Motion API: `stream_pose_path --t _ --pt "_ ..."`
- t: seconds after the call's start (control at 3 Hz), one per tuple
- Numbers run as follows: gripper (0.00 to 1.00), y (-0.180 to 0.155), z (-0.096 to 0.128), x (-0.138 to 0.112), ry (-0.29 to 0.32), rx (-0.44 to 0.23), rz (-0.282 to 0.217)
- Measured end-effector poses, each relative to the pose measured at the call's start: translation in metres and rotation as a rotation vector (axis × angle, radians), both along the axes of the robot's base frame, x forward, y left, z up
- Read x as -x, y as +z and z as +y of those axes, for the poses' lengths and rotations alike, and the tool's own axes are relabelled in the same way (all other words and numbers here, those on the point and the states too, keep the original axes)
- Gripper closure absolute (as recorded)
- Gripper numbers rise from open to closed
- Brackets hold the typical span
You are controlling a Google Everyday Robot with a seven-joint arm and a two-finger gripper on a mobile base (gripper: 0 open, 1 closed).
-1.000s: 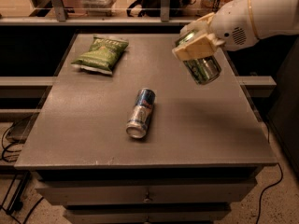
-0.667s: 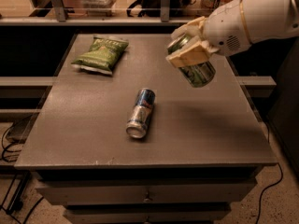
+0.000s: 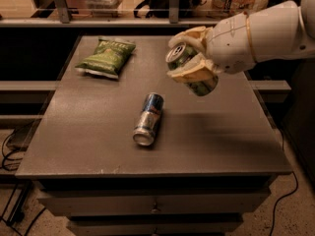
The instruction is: Place green can upright
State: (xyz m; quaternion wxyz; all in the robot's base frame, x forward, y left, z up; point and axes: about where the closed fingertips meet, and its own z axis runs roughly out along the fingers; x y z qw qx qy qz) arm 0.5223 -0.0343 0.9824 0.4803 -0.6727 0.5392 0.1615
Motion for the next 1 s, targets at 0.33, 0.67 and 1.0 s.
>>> stream_pose_path --t 0.33,0.67,1.0 --pt "1.00 0.0008 0.0015 0.0000 0.015 0.009 -0.030" --pt "1.00 0.0006 0.0028 0.0027 0.019 -0.029 -0.038" --pt "1.00 -0.0001 0.0009 0.0046 0.024 -0.123 -0.057"
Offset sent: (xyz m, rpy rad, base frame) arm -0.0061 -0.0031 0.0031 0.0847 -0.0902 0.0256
